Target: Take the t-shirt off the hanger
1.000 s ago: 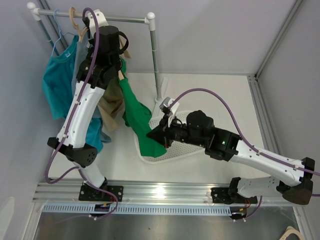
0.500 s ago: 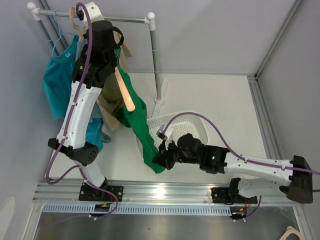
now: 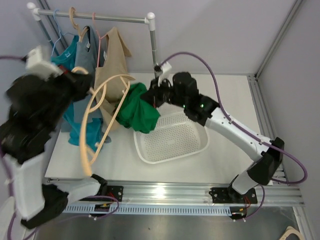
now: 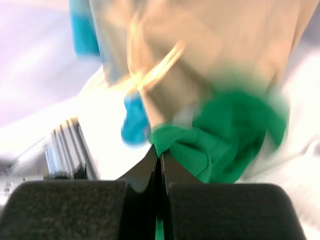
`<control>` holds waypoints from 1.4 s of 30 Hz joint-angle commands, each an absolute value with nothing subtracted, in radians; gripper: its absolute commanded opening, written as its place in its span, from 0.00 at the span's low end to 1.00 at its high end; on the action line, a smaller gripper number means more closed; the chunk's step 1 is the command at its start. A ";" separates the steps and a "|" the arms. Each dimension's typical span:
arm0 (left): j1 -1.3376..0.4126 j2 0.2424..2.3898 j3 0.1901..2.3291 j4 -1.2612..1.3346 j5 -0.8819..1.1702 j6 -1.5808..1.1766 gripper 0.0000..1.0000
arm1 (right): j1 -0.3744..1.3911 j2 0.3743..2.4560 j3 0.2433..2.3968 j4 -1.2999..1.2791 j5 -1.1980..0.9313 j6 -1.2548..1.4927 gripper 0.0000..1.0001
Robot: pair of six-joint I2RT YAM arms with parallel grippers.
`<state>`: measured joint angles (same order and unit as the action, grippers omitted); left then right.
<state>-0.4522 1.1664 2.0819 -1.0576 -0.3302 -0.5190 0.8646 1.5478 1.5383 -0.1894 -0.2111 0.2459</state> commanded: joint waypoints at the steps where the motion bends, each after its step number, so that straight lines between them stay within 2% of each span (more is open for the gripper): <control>1: -0.457 1.025 2.034 -1.077 -0.070 -0.584 0.01 | 0.819 1.659 1.820 -0.290 -0.288 0.173 0.00; 5: -0.457 0.869 1.915 -1.091 -0.037 -0.591 0.01 | 0.762 1.804 2.049 -0.356 -0.334 0.172 0.00; 11: -0.457 0.713 1.711 -1.080 -0.288 -0.549 0.01 | 0.721 1.966 2.493 -0.477 -0.385 0.166 0.00; 13: -0.457 0.701 1.616 -1.063 -0.334 -0.557 0.01 | 0.715 1.964 2.555 -0.445 -0.396 0.166 0.00; 20: -0.456 0.658 1.347 -0.859 -0.451 -0.615 0.01 | 0.698 1.720 2.329 0.027 -0.319 0.153 0.00; 24: -0.457 0.715 1.310 -0.827 -0.491 -0.626 0.01 | 0.678 1.721 2.478 0.018 -0.298 0.163 0.00; 31: -0.457 0.759 1.290 -0.772 -0.506 -0.620 0.01 | 0.673 1.721 2.579 0.048 -0.250 0.178 0.00; 33: -0.456 0.767 1.289 -0.741 -0.515 -0.601 0.01 | 0.673 1.704 2.547 0.005 -0.250 0.176 0.00; 38: -0.457 0.868 1.345 -0.615 -0.506 -0.535 0.01 | 0.672 1.551 2.163 0.030 -0.246 0.149 0.00; 42: -0.456 0.956 1.440 -0.581 -0.471 -0.519 0.01 | 0.624 1.532 2.134 0.022 -0.271 0.179 0.00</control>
